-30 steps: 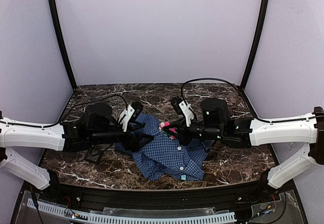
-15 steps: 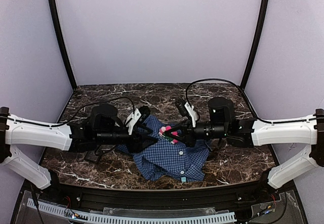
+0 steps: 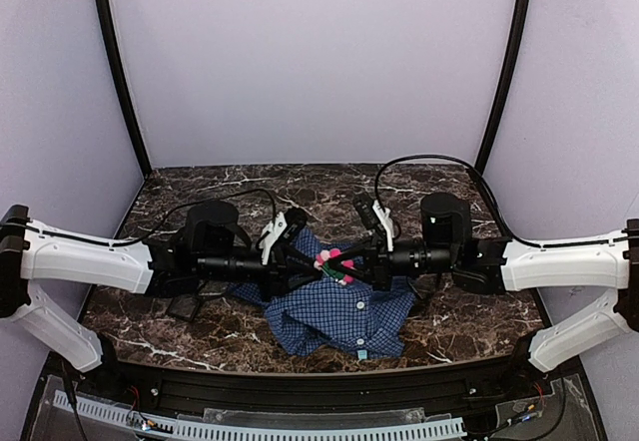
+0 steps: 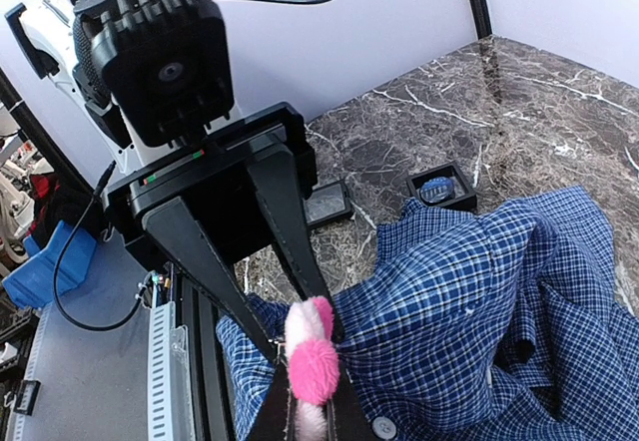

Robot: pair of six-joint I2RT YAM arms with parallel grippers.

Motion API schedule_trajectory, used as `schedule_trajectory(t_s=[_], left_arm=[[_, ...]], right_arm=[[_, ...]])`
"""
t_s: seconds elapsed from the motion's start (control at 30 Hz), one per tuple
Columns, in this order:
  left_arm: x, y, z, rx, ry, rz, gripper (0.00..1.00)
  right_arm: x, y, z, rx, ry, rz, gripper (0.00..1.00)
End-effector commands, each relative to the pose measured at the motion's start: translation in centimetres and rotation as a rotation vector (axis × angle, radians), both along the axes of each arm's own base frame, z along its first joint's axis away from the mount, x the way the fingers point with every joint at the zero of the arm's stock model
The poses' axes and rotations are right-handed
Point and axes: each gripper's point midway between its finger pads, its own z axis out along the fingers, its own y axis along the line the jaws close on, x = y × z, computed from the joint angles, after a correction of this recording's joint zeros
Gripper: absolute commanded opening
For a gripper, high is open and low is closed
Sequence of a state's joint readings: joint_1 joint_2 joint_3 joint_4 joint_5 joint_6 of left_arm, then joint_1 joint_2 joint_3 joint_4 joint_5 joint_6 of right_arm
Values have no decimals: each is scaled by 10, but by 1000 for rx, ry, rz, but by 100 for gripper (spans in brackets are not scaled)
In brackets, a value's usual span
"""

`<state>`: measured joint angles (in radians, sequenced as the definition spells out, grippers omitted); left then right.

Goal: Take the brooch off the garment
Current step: Open the brooch on the crumpled clothing.

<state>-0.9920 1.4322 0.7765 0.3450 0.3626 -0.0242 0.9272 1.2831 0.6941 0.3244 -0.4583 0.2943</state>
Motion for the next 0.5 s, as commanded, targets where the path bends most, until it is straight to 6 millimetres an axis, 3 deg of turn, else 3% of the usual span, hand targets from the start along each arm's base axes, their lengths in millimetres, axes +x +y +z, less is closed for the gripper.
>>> schedule_trajectory(t_s=[0.0,0.13,0.33,0.47], left_arm=[[-8,-5,17,-70,-30,-58,20],[-12,-8,20,-86,-28,-91,15],[-18,-10,23,-106,-29,-129,2],[-25,-8,28,-135,-26,-162,1]], right_arm=[[-5,-1,17,73,-21,31,0],[-6,1,13,69,-7,43,0],[-5,2,8,67,9,43,0],[-1,-1,2,53,12,18,0]])
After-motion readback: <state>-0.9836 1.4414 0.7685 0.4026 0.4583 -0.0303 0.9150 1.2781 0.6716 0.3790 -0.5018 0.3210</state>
